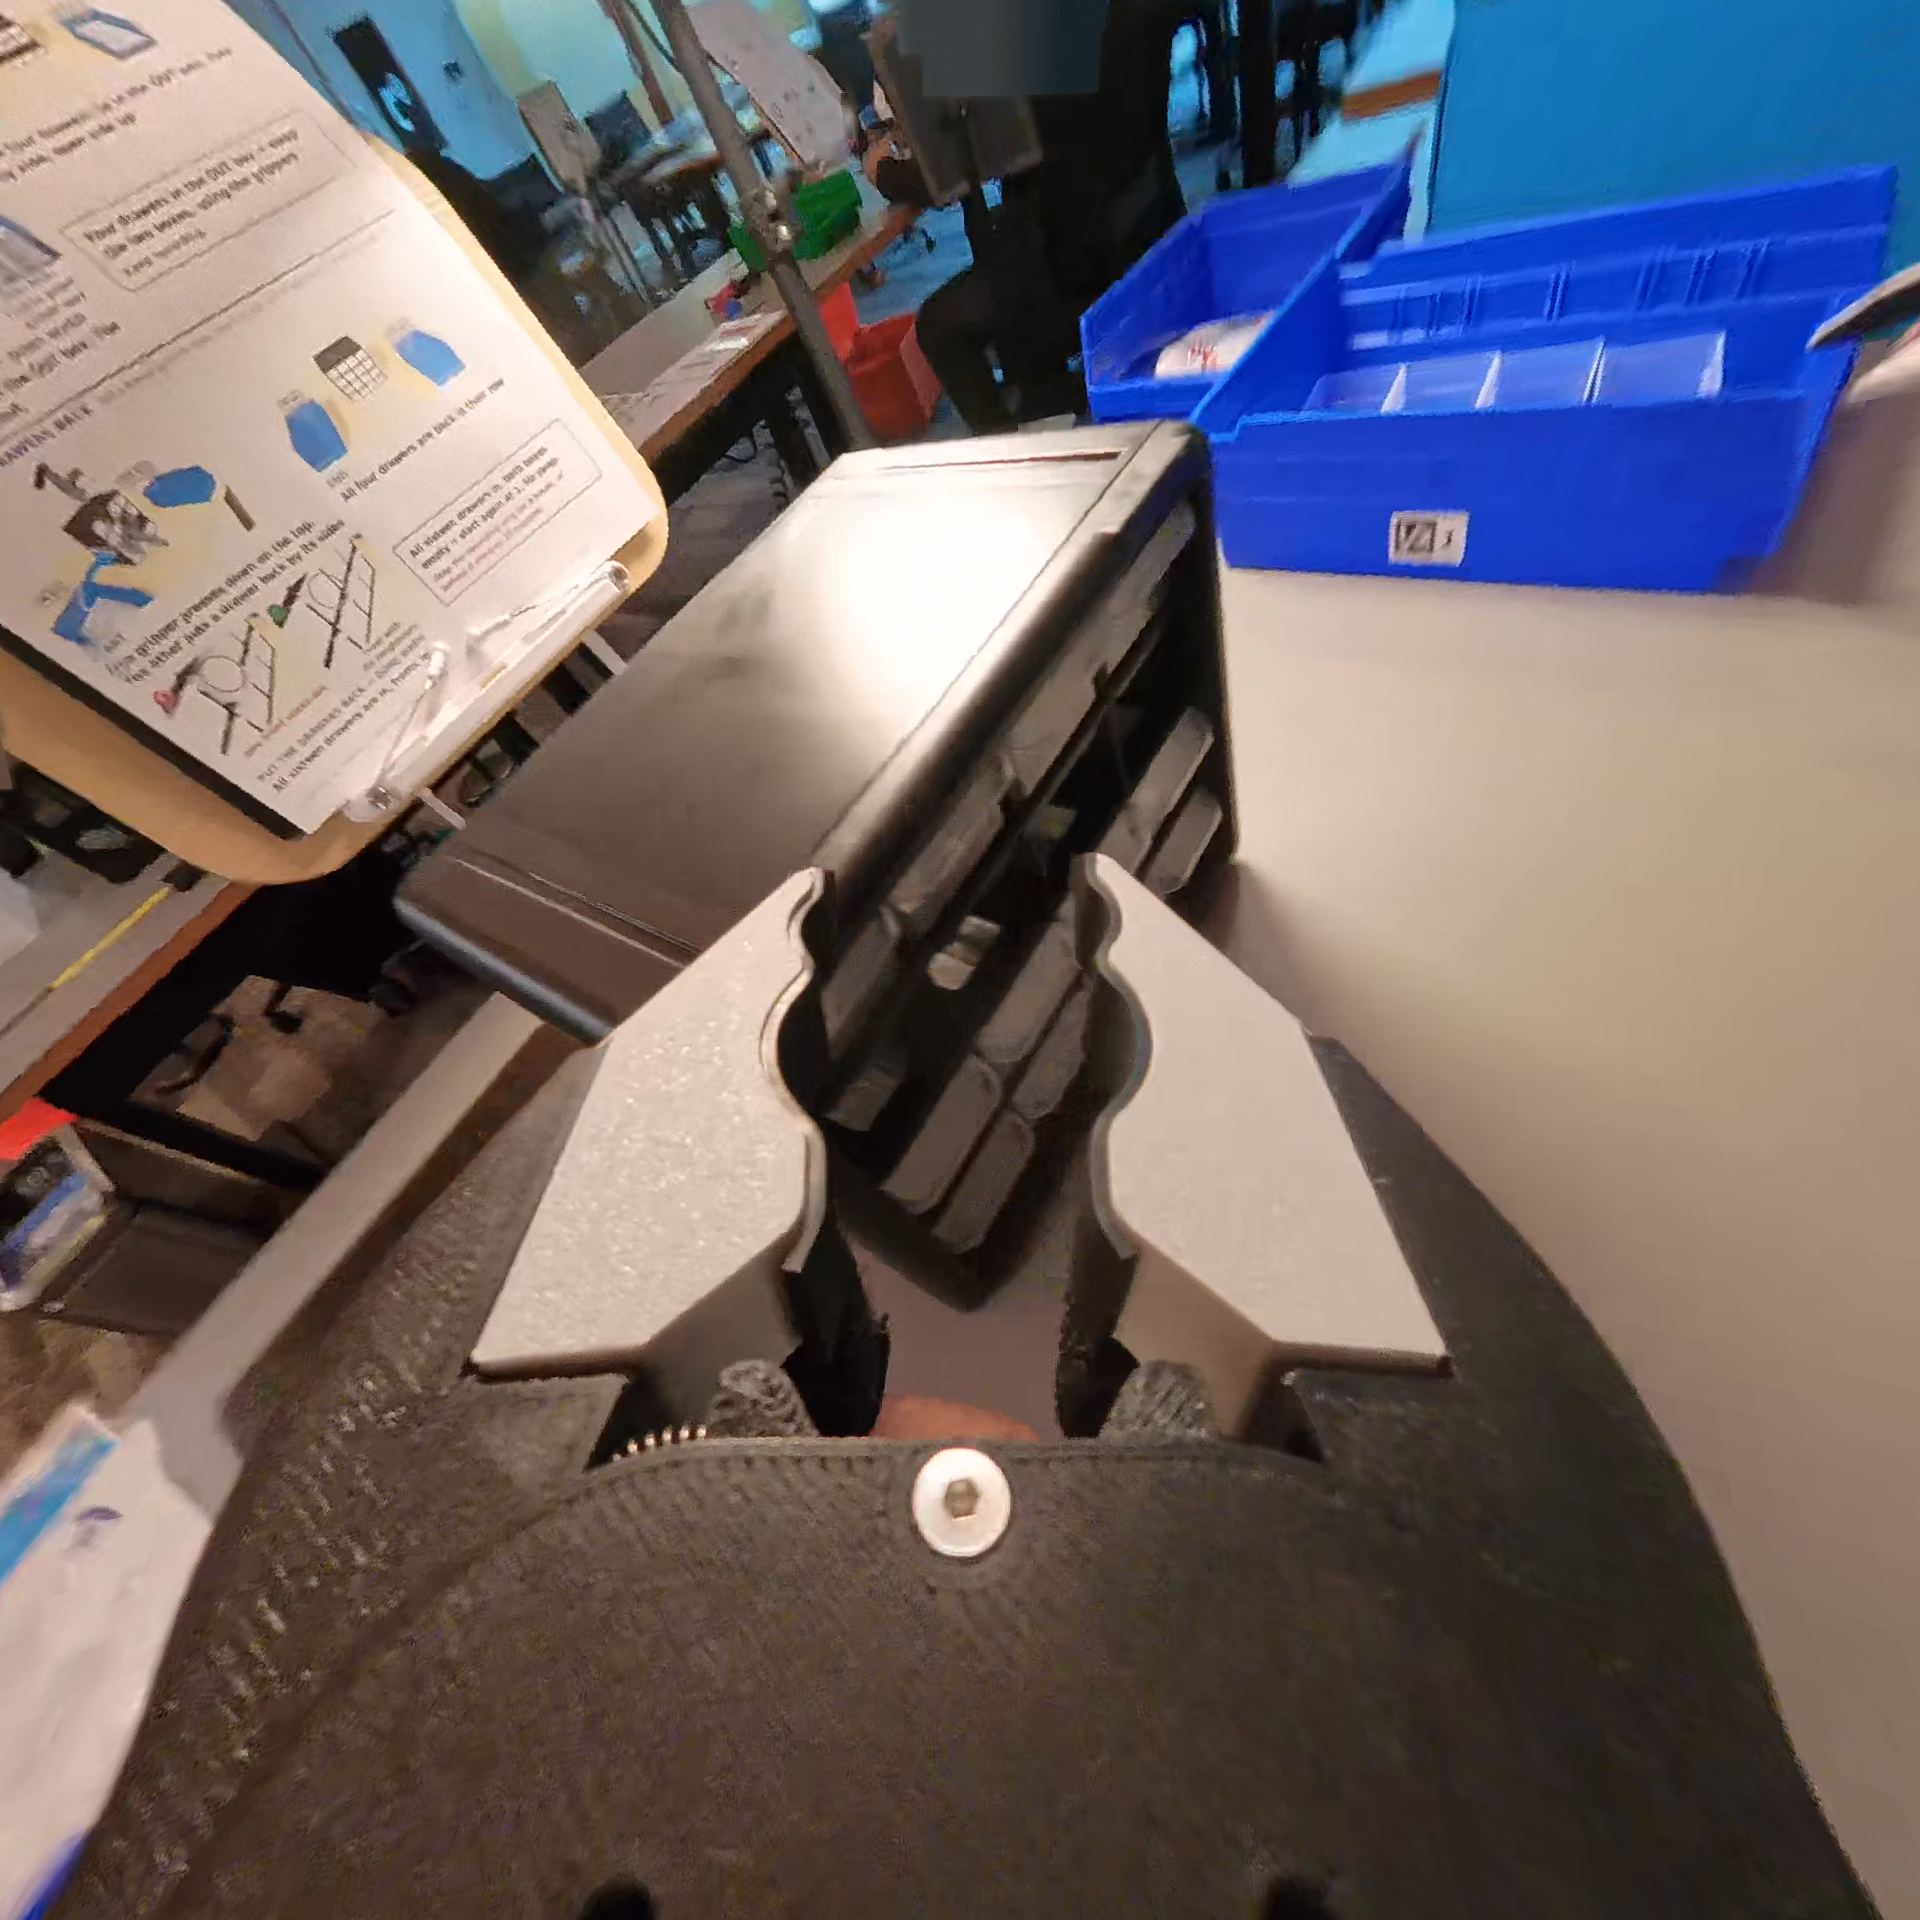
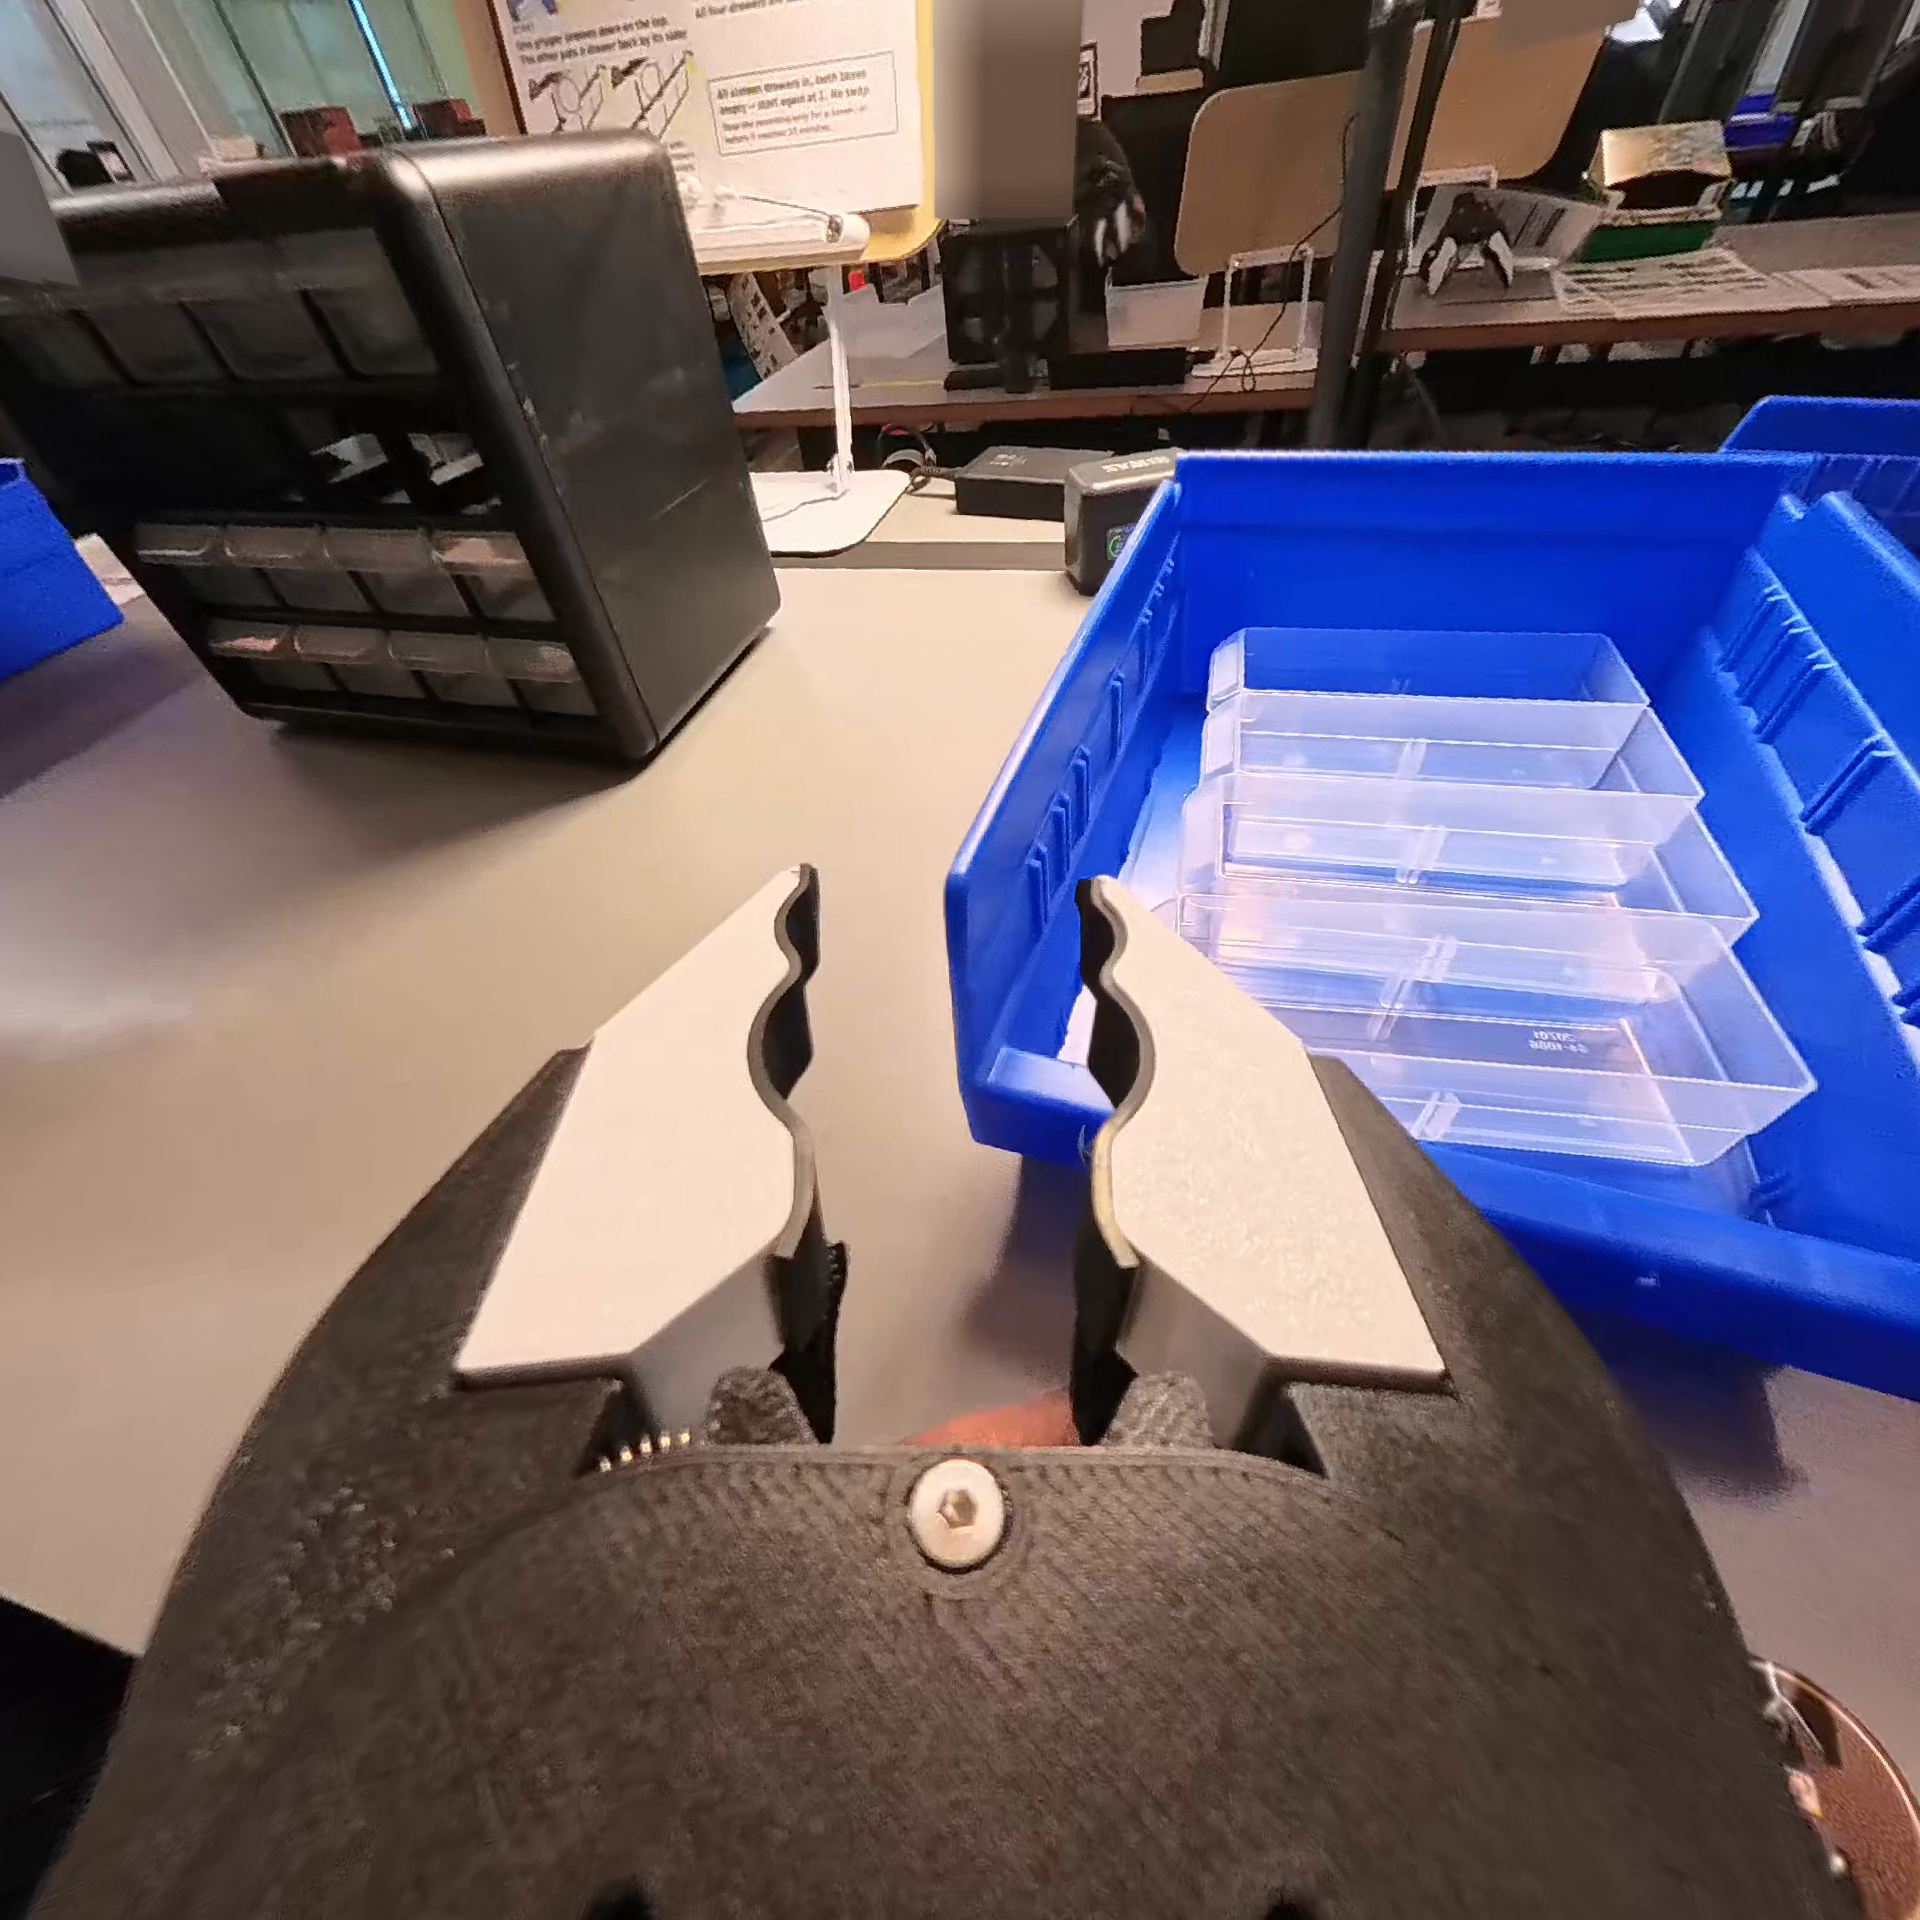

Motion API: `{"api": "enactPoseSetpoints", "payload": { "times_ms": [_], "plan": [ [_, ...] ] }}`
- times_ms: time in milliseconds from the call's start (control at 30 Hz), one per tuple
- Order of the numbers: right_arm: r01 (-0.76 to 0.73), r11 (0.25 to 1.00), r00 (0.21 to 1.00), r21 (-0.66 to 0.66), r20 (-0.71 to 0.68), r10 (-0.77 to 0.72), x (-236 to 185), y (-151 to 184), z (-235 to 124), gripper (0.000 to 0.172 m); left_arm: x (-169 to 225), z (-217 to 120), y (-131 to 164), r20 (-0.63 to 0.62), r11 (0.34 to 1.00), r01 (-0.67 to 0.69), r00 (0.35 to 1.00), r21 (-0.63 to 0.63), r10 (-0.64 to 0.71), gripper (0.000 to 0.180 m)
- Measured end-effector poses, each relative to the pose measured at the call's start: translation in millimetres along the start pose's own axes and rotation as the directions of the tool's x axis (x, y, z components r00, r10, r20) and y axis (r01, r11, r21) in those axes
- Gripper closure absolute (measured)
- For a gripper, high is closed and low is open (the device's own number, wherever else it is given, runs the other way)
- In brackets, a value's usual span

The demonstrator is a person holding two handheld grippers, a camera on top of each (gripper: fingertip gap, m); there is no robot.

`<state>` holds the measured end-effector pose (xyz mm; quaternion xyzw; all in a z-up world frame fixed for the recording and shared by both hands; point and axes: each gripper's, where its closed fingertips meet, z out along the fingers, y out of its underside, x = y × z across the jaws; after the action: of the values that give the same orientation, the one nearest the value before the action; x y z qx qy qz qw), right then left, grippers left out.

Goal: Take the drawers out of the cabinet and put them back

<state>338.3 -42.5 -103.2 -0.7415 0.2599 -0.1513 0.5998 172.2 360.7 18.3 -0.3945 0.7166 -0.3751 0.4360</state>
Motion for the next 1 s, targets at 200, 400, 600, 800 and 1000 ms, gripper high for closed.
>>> {"api": "enactPoseSetpoints", "payload": {
  "times_ms": [200,400,600,800,1000],
  "plan": [
    [0.014,1.000,1.000,0.012,-0.027,-0.014,3.4,4.1,19.5,0.118,73.4,-4.8,64.9,-0.041,0.916,0.378,0.926,0.136,-0.376,0.134],
    [0.007,1.000,0.997,0.014,-0.074,-0.006,13.2,5.8,32.4,0.119,114.1,-49.6,148.0,0.158,0.814,0.565,0.799,0.134,-0.580,0.126],
    [0.015,0.999,0.990,0.040,-0.139,-0.009,18.6,5.4,36.1,0.120,75.5,-166.4,179.3,0.634,0.879,0.440,0.630,0.184,-0.448,0.116],
    [0.095,0.995,0.974,-0.014,-0.205,-0.096,20.8,9.7,46.1,0.121,23.8,-233.4,212.7,0.831,0.905,0.420,0.476,0.073,-0.288,0.111],
    [0.108,0.994,0.964,-0.036,-0.242,-0.113,25.5,11.5,52.6,0.147,-29.1,-222.3,267.9,0.835,0.842,0.537,0.445,0.040,-0.324,0.122]
  ]
}}
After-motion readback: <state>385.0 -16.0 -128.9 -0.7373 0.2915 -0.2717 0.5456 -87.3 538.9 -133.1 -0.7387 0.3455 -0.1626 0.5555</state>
